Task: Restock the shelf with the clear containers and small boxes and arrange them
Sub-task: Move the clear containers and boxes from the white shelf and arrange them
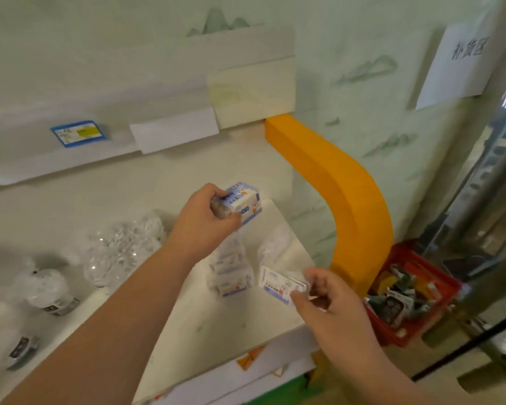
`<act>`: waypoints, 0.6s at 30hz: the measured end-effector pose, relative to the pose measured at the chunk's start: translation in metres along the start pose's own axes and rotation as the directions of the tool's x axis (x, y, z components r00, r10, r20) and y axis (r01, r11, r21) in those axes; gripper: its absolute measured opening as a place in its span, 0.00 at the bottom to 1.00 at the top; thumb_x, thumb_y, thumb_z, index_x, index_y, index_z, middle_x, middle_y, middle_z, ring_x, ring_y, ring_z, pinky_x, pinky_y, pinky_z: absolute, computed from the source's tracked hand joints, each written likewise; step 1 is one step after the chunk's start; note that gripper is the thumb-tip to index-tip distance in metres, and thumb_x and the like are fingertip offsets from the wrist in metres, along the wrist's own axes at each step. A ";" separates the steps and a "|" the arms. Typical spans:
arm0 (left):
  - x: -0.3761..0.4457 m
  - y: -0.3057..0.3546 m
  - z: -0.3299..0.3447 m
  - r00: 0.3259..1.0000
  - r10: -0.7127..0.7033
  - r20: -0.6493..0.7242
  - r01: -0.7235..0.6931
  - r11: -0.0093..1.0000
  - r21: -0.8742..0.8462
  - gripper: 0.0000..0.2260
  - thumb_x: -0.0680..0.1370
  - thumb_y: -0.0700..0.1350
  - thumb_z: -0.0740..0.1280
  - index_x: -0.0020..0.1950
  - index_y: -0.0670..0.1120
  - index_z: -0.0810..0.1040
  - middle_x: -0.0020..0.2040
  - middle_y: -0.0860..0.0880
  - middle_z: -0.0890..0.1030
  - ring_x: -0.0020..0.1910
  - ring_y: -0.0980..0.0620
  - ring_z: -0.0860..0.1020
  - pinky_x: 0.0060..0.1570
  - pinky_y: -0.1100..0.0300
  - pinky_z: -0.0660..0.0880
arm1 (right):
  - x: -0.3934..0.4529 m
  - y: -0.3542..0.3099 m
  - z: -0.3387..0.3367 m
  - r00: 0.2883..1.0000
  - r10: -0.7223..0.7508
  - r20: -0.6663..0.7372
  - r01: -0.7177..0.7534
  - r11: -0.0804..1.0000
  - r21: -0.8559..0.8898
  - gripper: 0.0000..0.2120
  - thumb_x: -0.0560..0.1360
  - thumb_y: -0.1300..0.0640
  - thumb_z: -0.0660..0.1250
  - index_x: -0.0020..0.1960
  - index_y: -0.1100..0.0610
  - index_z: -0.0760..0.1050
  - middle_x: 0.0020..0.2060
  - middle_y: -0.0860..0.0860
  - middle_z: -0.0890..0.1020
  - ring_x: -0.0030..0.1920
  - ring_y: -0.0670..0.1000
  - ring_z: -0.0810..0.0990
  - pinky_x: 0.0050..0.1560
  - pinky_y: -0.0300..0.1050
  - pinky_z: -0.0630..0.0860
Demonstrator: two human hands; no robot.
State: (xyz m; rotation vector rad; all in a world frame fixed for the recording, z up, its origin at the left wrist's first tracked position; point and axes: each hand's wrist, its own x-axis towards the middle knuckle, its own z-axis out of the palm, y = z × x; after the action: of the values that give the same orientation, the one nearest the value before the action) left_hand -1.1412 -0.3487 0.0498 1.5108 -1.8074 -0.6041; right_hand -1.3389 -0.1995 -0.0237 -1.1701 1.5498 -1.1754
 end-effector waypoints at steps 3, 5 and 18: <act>0.034 0.003 0.018 0.998 0.043 0.046 -0.047 0.994 0.098 0.15 0.70 0.46 0.72 0.55 0.52 0.75 0.50 0.50 0.77 0.41 0.57 0.75 0.37 0.64 0.67 | 0.006 0.003 -0.003 1.000 0.010 0.017 -0.010 1.000 0.005 0.07 0.75 0.56 0.72 0.48 0.51 0.74 0.46 0.43 0.82 0.51 0.44 0.81 0.42 0.46 0.80; 0.056 0.004 0.032 0.995 0.053 0.084 -0.067 0.980 0.188 0.16 0.70 0.47 0.72 0.57 0.51 0.76 0.51 0.50 0.77 0.44 0.53 0.74 0.41 0.60 0.66 | 0.009 0.006 -0.002 1.000 0.031 0.005 -0.031 1.000 0.005 0.07 0.75 0.55 0.72 0.49 0.48 0.74 0.47 0.41 0.82 0.52 0.44 0.81 0.44 0.47 0.81; 0.113 -0.021 0.075 0.950 0.054 0.308 -0.195 0.873 0.448 0.19 0.70 0.53 0.70 0.58 0.48 0.74 0.52 0.47 0.75 0.51 0.45 0.75 0.50 0.54 0.73 | 0.023 0.018 0.010 0.990 0.096 -0.100 -0.098 0.995 -0.021 0.10 0.72 0.54 0.75 0.50 0.44 0.78 0.48 0.41 0.84 0.48 0.45 0.83 0.45 0.46 0.82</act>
State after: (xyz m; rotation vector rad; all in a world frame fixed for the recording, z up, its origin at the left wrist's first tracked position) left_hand -1.1936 -0.4688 0.0098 1.6600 -2.3924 -0.3379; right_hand -1.3371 -0.2213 -0.0454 -1.0544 1.6816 -1.1671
